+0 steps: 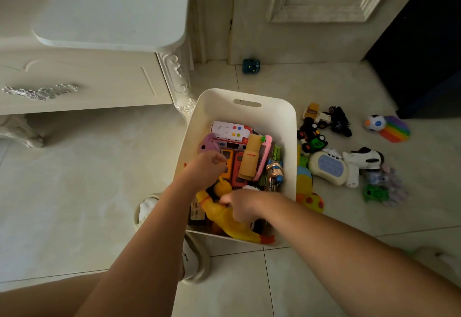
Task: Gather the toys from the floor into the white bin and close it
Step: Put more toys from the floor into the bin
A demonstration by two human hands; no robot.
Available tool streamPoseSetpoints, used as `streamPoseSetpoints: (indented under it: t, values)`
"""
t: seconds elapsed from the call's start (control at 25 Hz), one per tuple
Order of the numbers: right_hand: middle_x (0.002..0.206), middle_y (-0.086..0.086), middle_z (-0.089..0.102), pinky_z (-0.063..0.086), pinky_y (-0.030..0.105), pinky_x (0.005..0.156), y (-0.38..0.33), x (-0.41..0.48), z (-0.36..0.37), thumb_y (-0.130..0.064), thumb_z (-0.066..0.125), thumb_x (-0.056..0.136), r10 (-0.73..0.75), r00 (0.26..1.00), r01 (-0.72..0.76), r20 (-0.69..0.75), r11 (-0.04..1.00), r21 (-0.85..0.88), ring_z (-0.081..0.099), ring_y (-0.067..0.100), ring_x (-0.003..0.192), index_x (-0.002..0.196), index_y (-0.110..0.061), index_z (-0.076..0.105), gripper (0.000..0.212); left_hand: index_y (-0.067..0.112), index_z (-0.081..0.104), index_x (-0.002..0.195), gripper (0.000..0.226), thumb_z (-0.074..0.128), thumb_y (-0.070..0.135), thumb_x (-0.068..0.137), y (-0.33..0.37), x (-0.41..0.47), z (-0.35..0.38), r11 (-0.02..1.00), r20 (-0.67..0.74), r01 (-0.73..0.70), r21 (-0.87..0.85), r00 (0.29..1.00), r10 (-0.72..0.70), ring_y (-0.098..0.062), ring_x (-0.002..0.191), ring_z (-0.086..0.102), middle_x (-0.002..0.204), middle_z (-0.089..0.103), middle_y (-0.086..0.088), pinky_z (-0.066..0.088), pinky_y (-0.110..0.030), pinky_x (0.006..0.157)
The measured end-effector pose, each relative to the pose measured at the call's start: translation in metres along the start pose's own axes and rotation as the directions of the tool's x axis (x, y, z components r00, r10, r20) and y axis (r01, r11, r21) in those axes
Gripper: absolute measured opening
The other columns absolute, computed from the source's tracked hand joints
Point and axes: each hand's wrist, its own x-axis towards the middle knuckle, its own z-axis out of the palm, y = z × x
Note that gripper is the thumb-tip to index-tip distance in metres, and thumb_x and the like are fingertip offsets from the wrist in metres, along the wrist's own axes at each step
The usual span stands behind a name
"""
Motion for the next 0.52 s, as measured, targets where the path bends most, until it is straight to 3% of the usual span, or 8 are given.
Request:
streamPoseSetpoints:
  t: [0.2,0.36,0.52]
  values:
    - [0.14,0.017,0.042,0.042,0.046,0.101,-0.009,0.012,0.02,-0.007,0.042,0.094,-0.024,0.999,0.016,-0.023,0.961,-0.275,0.041,0.035,0.126,0.144,-0.018,0.038,0.051,0.006,0.064,0.115,0.03,0.044,0.016,0.096,-0.028,0.016,0.019,0.863,0.198,0.043,0.503,0.966,-0.164,-0.025,0.108,0.06,0.118,0.064,-0.011,0.05,-0.036,0.095]
    - [0.143,0.02,0.034,0.038,0.052,0.102,-0.006,0.017,0.034,-0.016,0.042,0.097,0.022,0.994,-0.054,-0.11,0.955,-0.292,0.036,0.039,0.129,0.144,-0.02,0.037,0.047,0.007,0.062,0.104,0.023,0.046,0.02,0.094,-0.038,0.021,0.03,0.779,0.196,0.101,0.619,0.941,-0.278,-0.023,0.101,0.06,0.101,0.061,-0.008,0.05,-0.031,0.089]
    - [0.136,0.018,0.041,0.037,0.054,0.102,-0.011,0.018,0.04,-0.016,0.048,0.095,0.131,0.953,-0.219,-0.273,0.921,-0.322,0.04,0.041,0.126,0.138,-0.015,0.043,0.044,0.011,0.062,0.106,0.02,0.052,0.019,0.091,-0.035,0.02,0.031,0.727,0.209,0.082,0.682,0.931,-0.301,-0.022,0.099,0.06,0.104,0.062,-0.008,0.052,-0.034,0.092]
